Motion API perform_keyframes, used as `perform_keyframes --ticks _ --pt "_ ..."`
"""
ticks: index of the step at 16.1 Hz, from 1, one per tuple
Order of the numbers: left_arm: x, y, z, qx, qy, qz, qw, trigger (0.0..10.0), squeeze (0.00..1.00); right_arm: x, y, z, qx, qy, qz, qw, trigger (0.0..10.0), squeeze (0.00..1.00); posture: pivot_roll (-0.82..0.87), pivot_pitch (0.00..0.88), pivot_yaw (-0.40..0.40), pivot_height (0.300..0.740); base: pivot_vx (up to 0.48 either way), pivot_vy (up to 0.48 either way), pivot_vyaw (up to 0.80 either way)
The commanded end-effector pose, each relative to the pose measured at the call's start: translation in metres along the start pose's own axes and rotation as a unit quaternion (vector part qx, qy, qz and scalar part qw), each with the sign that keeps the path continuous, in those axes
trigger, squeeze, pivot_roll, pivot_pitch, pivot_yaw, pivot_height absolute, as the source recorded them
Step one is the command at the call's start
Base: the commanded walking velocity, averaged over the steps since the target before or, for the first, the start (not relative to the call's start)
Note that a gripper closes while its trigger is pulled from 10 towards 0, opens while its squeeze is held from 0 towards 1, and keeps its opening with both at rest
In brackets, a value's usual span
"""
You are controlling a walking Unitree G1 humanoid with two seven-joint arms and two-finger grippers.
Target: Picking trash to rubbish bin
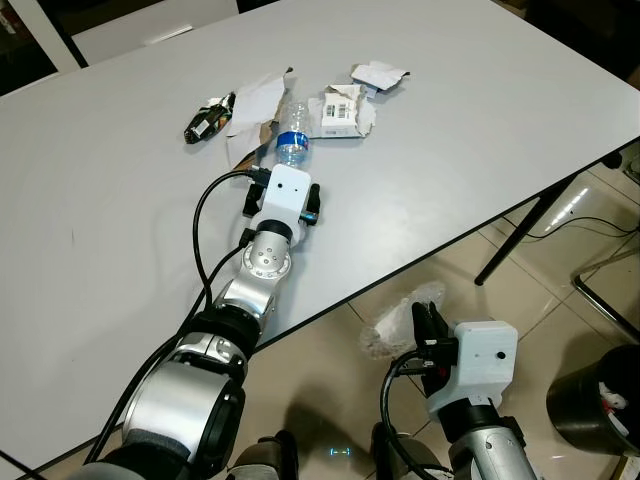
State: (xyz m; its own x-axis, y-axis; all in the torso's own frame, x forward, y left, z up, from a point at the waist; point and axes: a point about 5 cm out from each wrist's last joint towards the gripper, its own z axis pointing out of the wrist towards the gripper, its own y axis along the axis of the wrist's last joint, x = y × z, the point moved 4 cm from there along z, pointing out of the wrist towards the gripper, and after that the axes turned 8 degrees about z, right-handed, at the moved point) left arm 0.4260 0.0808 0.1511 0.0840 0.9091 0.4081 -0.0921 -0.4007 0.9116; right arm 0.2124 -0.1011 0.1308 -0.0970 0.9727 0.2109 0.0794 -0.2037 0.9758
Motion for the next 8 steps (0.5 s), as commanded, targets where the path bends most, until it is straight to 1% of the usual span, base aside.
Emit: perform_keyframes --ticks 1,5,8 --pt "0.004 -0.006 0.0 0.013 0.014 -0.005 1.0 10.0 0.0 0.002 -0.001 -0.003 0.002 -0.002 0.004 1.0 10.0 0.0 -0.05 0.231 0.103 0.74 0.0 0.0 0.0" --pt "0.011 -0.01 0.001 0.022 0.023 0.002 0.999 10.0 0.0 0.001 0.0 -0.006 0.004 -0.007 0.004 1.0 10.0 0.0 -0.07 0.239 0.099 0.74 0.0 0.0 0.0" --pt "0.017 -0.014 0.001 0.029 0.033 0.017 0.999 10.0 0.0 0.001 0.001 -0.007 0.004 -0.009 0.003 1.0 10.0 0.0 -0.07 0.239 0.099 0.74 0.0 0.0 0.0"
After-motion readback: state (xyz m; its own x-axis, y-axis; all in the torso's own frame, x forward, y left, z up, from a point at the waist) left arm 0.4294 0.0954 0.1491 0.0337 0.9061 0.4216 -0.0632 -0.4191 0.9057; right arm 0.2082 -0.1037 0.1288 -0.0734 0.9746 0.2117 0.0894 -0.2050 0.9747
